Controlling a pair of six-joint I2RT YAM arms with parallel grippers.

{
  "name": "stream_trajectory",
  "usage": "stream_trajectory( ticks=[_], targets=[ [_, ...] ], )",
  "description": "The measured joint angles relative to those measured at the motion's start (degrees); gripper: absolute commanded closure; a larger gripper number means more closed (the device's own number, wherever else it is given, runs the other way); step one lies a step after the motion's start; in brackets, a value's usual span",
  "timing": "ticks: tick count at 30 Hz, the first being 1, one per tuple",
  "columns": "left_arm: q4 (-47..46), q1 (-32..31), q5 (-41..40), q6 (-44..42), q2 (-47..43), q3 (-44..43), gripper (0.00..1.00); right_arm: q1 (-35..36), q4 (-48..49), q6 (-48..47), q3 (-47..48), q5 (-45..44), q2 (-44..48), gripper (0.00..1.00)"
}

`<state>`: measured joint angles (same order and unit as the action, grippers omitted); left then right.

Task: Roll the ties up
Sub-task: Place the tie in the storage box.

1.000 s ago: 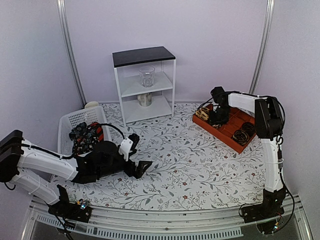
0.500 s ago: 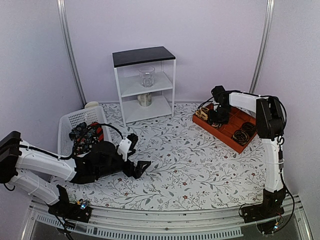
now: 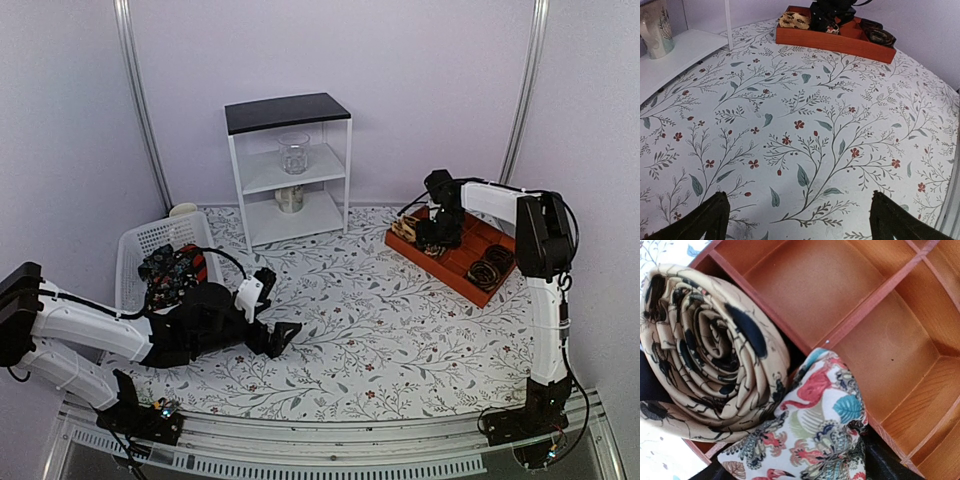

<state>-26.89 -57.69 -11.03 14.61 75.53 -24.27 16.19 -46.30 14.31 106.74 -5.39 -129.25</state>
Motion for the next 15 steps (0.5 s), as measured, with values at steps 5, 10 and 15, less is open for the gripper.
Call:
stream_trajectory(
  ticks=[5,10,15],
  targets=[
    [0.39,0.00,0.02,0.00,0.11,-0.11,0.01,-0.02,-0.81,-0.20,-0.24,-0.07,0.87,0.17],
    [0.98,0.00,0.04,0.00,0.37,-0.85,0.02,0.00,-2.14,-0.20,-0.33,0.09,1.86,0.18],
    [1.42,0.00,0.04,0.00,1.01,-1.81,0.02,-0.02,-3.82,-0.20,-0.74,0.00,3.56,0.16]
  ],
)
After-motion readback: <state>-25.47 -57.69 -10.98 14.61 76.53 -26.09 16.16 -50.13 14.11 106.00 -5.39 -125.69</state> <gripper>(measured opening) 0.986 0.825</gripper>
